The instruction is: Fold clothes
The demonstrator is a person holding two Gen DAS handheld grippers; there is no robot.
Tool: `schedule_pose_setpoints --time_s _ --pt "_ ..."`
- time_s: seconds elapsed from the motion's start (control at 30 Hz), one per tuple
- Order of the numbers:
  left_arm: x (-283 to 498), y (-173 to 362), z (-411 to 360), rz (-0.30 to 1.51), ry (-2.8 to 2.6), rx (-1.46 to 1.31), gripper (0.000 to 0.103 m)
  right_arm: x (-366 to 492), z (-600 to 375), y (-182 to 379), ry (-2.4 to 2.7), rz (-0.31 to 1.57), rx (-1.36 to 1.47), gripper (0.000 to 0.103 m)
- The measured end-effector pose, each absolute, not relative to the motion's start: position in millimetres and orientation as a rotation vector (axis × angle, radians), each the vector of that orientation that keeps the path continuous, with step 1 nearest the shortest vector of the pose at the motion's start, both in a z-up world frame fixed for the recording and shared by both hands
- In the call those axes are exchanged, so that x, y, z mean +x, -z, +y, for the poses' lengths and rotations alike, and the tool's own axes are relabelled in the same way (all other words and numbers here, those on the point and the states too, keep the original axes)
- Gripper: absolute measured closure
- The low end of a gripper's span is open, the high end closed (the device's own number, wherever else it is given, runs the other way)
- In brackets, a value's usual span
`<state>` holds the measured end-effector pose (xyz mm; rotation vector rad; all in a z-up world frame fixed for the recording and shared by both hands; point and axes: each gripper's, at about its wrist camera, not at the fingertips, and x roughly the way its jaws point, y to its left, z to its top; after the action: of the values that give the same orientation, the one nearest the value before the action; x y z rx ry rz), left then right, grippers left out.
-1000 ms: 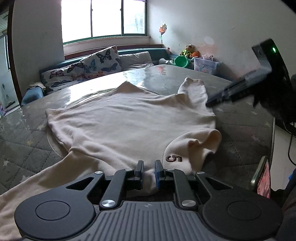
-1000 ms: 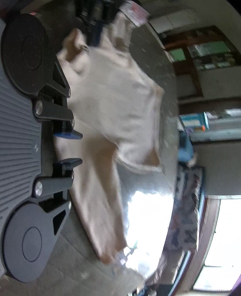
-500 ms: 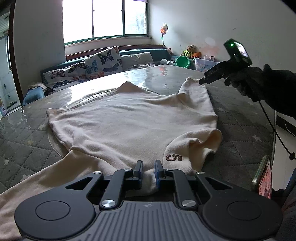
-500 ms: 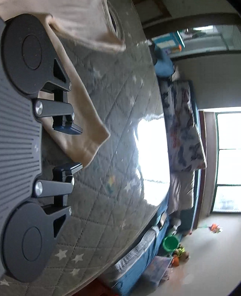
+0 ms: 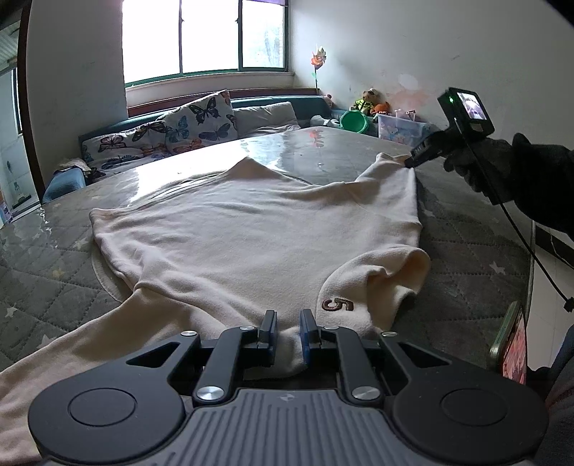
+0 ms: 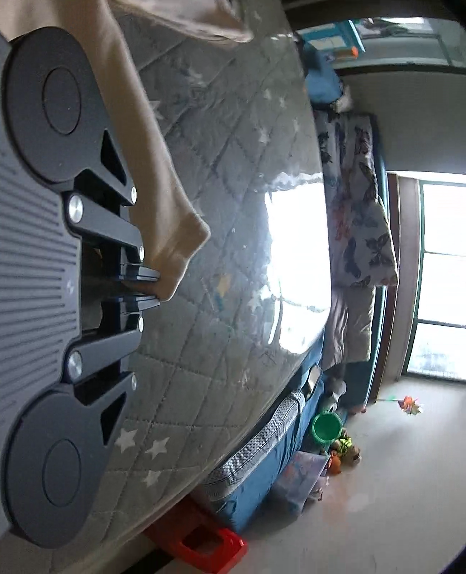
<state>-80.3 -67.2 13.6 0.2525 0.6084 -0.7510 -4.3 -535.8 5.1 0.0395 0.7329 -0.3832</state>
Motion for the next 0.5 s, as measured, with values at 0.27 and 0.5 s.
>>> schedule_pose_setpoints --time_s 0.27,0.5 --pt "-86 -22 -58 0.610 0.716 0.215 0.086 -13 -497 -34 0.275 0.663 -0.020 0.076" --pt "-92 -36 -11 0.584 0.482 0.118 0.069 -29 -395 -38 -0.152 0.667 -0.093 0.069"
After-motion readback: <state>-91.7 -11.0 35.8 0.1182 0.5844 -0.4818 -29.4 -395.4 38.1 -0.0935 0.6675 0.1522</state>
